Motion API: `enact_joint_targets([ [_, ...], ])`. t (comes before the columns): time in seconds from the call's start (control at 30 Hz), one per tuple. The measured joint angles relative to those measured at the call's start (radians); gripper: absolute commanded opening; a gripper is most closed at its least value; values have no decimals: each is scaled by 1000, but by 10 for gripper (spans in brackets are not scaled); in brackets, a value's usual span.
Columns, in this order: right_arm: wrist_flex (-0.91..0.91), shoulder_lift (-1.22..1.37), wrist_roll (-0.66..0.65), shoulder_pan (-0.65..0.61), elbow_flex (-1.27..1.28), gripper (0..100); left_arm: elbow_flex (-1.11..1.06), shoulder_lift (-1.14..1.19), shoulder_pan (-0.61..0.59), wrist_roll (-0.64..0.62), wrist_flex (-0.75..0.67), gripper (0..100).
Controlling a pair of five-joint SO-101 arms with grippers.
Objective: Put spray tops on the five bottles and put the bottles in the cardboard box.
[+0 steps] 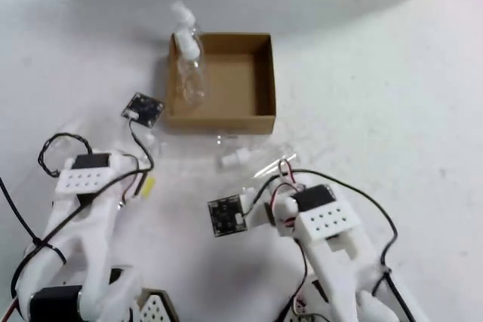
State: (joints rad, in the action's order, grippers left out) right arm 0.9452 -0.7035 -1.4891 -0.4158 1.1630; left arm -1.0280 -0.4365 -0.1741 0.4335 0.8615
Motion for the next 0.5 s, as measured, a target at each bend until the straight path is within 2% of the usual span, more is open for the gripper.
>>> enact_joint_targets([
  [0.27, -176, 203, -2, -3, -5, 154, 0, 0, 0, 0, 0, 46],
  [0.43, -178, 311, -2, -3, -60, 27, 0, 0, 0, 0, 0, 46],
  [0.5, -178, 344, -3, -3, -87, 15, 0, 0, 0, 0, -8, 46],
])
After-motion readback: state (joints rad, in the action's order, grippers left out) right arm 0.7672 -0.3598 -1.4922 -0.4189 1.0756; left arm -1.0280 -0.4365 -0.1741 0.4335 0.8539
